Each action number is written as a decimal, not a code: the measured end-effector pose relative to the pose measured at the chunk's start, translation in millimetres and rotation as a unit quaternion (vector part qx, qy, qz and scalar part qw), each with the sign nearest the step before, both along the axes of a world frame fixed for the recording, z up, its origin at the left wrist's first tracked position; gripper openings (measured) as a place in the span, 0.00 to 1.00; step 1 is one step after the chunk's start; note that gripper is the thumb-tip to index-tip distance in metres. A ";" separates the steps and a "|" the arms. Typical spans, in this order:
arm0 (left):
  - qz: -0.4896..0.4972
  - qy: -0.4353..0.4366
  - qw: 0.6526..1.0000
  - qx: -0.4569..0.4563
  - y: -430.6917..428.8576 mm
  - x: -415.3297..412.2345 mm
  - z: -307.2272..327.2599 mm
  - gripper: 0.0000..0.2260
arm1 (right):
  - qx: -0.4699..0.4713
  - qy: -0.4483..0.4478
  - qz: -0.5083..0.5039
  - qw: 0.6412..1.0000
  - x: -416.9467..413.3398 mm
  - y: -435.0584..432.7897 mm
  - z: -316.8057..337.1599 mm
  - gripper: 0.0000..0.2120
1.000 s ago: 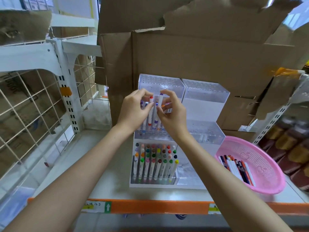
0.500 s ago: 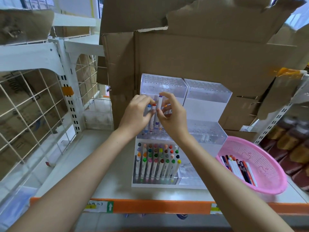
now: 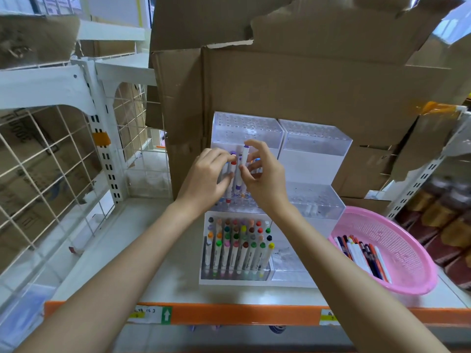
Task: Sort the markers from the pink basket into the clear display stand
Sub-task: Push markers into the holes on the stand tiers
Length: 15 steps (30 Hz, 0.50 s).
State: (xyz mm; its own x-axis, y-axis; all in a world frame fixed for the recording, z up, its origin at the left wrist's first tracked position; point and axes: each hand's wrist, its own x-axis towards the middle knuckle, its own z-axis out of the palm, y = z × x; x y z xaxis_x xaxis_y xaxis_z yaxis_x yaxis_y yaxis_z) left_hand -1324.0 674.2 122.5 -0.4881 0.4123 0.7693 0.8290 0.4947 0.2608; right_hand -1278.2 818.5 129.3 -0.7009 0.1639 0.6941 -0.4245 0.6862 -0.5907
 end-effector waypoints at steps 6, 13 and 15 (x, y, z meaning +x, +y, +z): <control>0.004 0.012 1.000 -0.004 -3.4 2.8 -1.2 0.15 | 0.042 -0.027 0.036 0.998 2.3 2.8 -3.8 0.18; 0.006 0.006 1.000 0.001 -3.0 2.4 -3.4 0.16 | 0.071 -0.017 0.023 0.997 4.9 2.6 -8.7 0.21; 0.005 0.007 1.000 0.003 -2.9 2.7 -4.2 0.16 | 0.068 -0.022 0.018 0.997 5.9 3.7 -9.7 0.20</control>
